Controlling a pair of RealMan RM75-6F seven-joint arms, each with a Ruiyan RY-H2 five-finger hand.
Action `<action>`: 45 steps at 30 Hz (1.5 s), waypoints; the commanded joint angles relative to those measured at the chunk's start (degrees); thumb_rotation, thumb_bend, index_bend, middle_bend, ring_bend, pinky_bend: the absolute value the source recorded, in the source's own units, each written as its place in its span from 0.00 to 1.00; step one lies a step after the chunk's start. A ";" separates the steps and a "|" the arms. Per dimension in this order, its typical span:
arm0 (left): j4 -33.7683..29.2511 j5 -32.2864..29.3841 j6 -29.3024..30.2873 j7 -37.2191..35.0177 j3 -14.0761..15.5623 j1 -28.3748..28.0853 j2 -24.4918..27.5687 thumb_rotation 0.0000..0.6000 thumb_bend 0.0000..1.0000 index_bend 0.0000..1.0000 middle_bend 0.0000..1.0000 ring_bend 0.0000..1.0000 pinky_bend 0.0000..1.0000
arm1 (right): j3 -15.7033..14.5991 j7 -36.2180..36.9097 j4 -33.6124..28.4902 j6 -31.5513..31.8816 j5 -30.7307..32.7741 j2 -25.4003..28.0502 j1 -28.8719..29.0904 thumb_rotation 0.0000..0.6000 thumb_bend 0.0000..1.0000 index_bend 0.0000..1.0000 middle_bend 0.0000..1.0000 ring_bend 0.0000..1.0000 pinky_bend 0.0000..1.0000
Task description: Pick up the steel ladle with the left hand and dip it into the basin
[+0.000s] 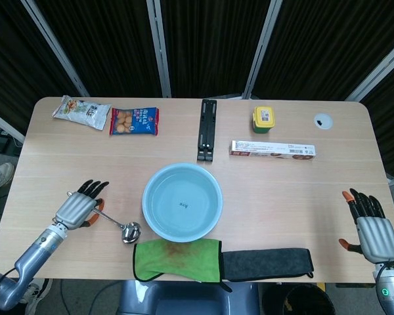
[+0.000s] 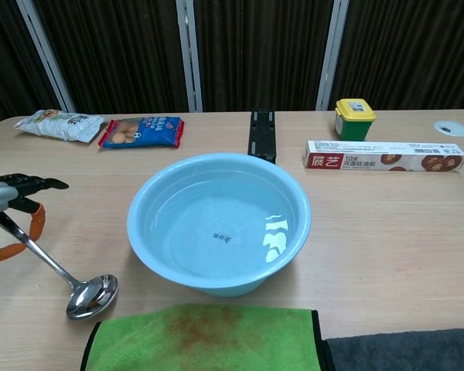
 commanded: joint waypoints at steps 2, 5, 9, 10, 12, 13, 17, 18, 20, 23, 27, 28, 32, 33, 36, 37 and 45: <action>-4.88 2.48 4.19 0.00 1.14 1.53 3.65 1.00 0.50 0.57 0.00 0.00 0.00 | -0.18 -0.10 -0.07 0.10 -0.30 -0.09 -0.03 1.00 0.00 0.00 0.00 0.00 0.00; -6.85 3.77 5.67 -0.74 1.69 1.87 5.05 1.00 0.50 0.57 0.00 0.00 0.00 | -0.27 -0.14 -0.24 0.20 -0.54 -0.01 -0.03 1.00 0.00 0.00 0.00 0.00 0.00; -9.58 6.06 7.87 -1.99 2.71 2.25 7.20 1.00 0.50 0.58 0.00 0.00 0.00 | -0.56 -0.20 -0.43 0.46 -1.19 -0.03 -0.10 1.00 0.00 0.00 0.00 0.00 0.00; -10.44 6.76 8.44 -2.31 2.97 2.28 7.87 1.00 0.50 0.58 0.00 0.00 0.00 | -0.62 -0.15 -0.49 0.55 -1.34 -0.01 -0.13 1.00 0.00 0.00 0.00 0.00 0.00; -11.81 7.81 9.21 -2.76 3.34 2.28 8.90 1.00 0.50 0.58 0.00 0.00 0.00 | -0.72 -0.02 -0.56 0.71 -1.59 0.06 -0.19 1.00 0.00 0.00 0.00 0.00 0.00; -12.75 8.57 9.68 -2.98 3.58 2.24 9.54 1.00 0.50 0.58 0.00 0.00 0.00 | -0.79 0.13 -0.63 0.85 -1.79 0.13 -0.25 1.00 0.00 0.00 0.00 0.00 0.00; -15.55 10.58 10.11 -4.00 4.18 1.60 11.35 1.00 0.50 0.58 0.00 0.00 0.00 | -1.11 0.69 -0.82 1.41 -2.62 0.45 -0.49 1.00 0.00 0.00 0.00 0.00 0.00; -16.30 11.08 10.13 -4.32 4.29 1.34 11.81 1.00 0.50 0.58 0.00 0.00 0.00 | -1.18 0.85 -0.88 1.53 -2.80 0.55 -0.54 1.00 0.00 0.00 0.00 0.00 0.00; -18.24 12.33 10.12 -5.29 4.45 0.56 12.90 1.00 0.50 0.59 0.00 0.00 0.00 | -1.38 1.28 -1.01 1.91 -3.34 0.80 -0.70 1.00 0.00 0.00 0.00 0.00 0.00; -20.18 13.79 10.02 -7.17 4.39 -0.64 13.68 1.00 0.50 0.60 0.00 0.00 0.00 | -1.62 1.89 -1.04 2.37 -3.98 1.05 -0.90 1.00 0.00 0.00 0.00 0.00 0.00; -21.52 13.88 8.46 -10.01 3.48 -2.72 14.16 1.00 0.50 0.60 0.00 0.00 0.00 | -1.80 2.84 -1.14 2.58 -4.51 1.54 -0.99 1.00 0.00 0.00 0.00 0.00 0.00; -21.88 13.41 7.86 -9.97 2.99 -3.18 14.29 1.00 0.50 0.60 0.00 0.00 0.00 | -1.85 3.04 -1.12 2.50 -4.56 1.61 -0.97 1.00 0.00 0.00 0.00 0.00 0.00; -23.58 10.27 5.29 -9.03 0.23 -4.97 14.46 1.00 0.50 0.60 0.00 0.00 0.00 | -2.31 3.41 -1.01 1.74 -5.02 1.67 -0.72 1.00 0.00 0.00 0.00 0.00 0.00; -23.83 9.68 4.84 -9.05 -0.21 -5.25 14.46 1.00 0.50 0.60 0.00 0.00 0.00 | -2.33 3.46 -0.96 1.65 -5.04 1.66 -0.68 1.00 0.00 0.00 0.00 0.00 0.00; -24.41 6.88 2.44 -7.80 -2.66 -6.90 14.01 1.00 0.50 0.61 0.00 0.00 0.00 | -2.23 4.22 -0.90 1.07 -4.75 1.85 -0.42 1.00 0.00 0.00 0.00 0.00 0.00; -24.52 5.80 1.12 -7.47 -3.43 -7.67 13.81 1.00 0.50 0.61 0.00 0.00 0.00 | -2.15 4.52 -0.88 0.90 -4.61 1.93 -0.32 1.00 0.00 0.00 0.00 0.00 0.00; -24.29 -3.33 -7.21 -2.51 -8.72 -12.17 11.66 1.00 0.50 0.60 0.00 0.00 0.00 | -2.15 6.25 -0.37 -2.15 -3.71 2.22 1.01 1.00 0.00 0.00 0.00 0.00 0.00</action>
